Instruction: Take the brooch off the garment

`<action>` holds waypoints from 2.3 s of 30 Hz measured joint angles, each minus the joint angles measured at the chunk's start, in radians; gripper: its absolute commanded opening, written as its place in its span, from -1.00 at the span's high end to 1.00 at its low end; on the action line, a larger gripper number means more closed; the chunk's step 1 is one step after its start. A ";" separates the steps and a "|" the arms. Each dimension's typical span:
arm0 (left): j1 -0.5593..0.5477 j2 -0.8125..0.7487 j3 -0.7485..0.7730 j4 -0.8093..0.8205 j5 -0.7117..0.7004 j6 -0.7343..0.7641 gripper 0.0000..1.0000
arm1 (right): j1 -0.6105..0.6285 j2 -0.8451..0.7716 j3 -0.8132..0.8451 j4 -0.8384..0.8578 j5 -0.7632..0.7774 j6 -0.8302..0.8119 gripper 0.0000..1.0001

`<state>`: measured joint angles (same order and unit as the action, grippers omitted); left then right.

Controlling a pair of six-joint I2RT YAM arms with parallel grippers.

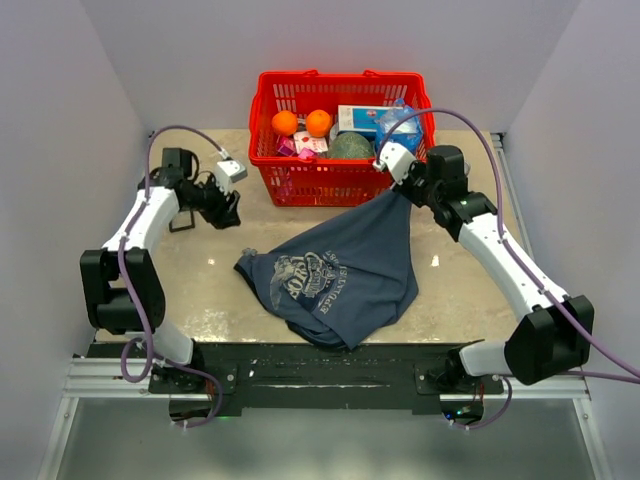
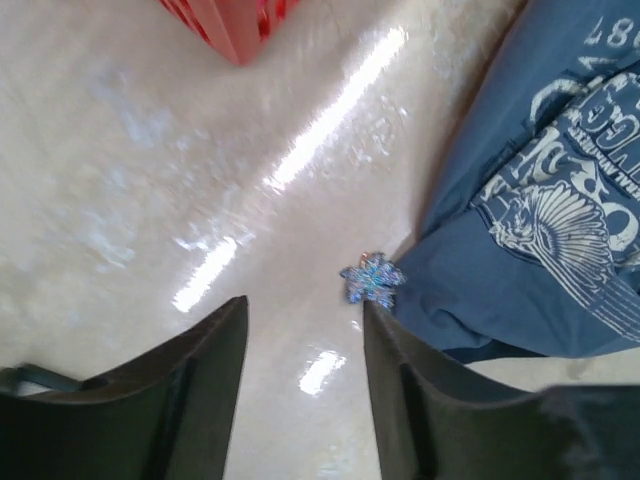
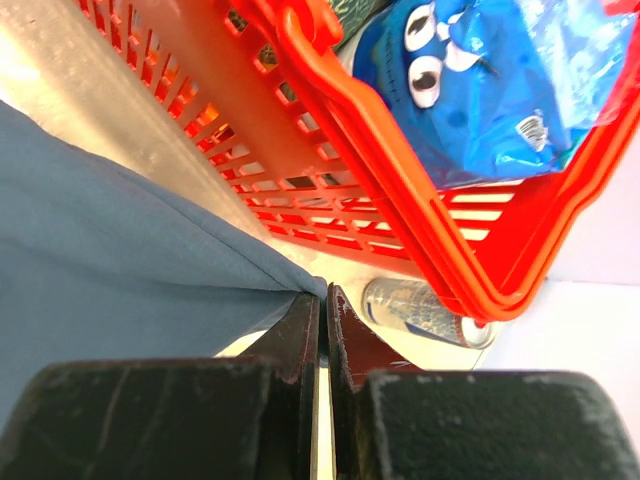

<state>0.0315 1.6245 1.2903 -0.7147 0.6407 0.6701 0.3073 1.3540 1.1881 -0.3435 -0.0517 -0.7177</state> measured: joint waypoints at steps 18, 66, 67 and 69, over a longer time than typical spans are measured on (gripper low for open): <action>-0.001 0.145 -0.243 0.025 0.016 -0.166 0.68 | 0.000 -0.037 -0.034 -0.008 0.007 0.045 1.00; -0.012 -0.270 -0.333 -0.154 -0.131 0.128 -0.62 | -0.131 -0.455 -0.496 -0.208 -0.028 -0.151 1.00; -0.012 -0.248 -0.333 -0.127 -0.132 0.085 -0.61 | -0.131 -0.443 -0.492 -0.203 -0.029 -0.144 1.00; -0.012 -0.212 -0.333 -0.082 -0.137 0.016 -0.58 | -0.131 -0.425 -0.480 -0.196 -0.030 -0.132 1.00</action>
<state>0.0193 1.4128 0.9573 -0.7963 0.5034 0.6857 0.1764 0.9295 0.7078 -0.5396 -0.0818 -0.8494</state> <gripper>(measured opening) 0.807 0.022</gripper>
